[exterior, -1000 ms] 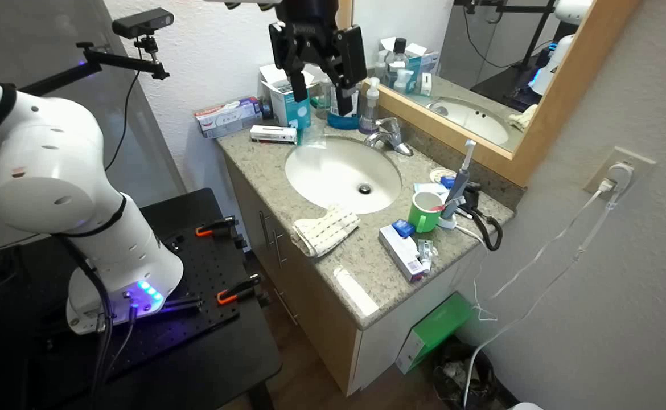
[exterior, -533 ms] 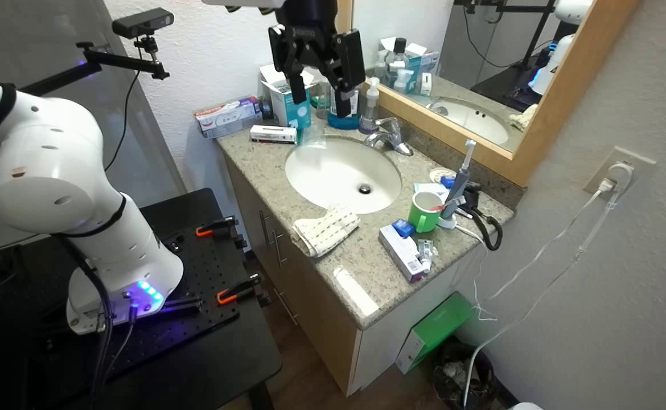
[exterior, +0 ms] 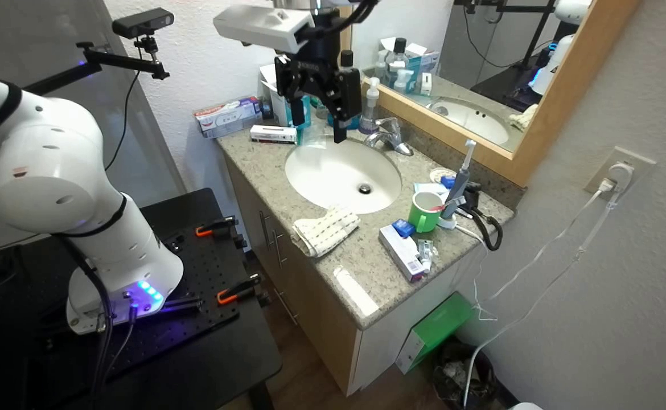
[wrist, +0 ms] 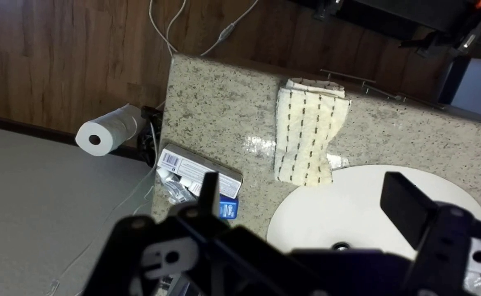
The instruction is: Use the towel to wipe the base top
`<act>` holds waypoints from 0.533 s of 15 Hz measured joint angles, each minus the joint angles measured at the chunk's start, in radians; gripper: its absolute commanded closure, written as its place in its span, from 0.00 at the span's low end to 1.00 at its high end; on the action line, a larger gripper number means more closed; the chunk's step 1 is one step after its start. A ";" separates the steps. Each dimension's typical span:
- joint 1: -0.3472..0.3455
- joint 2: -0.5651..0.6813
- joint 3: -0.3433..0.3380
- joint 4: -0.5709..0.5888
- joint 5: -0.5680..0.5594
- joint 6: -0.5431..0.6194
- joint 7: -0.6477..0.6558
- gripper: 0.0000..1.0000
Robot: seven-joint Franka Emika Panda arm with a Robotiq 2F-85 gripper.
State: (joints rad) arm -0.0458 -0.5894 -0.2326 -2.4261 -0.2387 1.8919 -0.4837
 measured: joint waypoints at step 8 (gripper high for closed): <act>0.007 0.131 0.005 -0.078 -0.009 0.185 0.000 0.00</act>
State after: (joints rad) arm -0.0392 -0.4583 -0.2273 -2.5045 -0.2475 2.0765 -0.4834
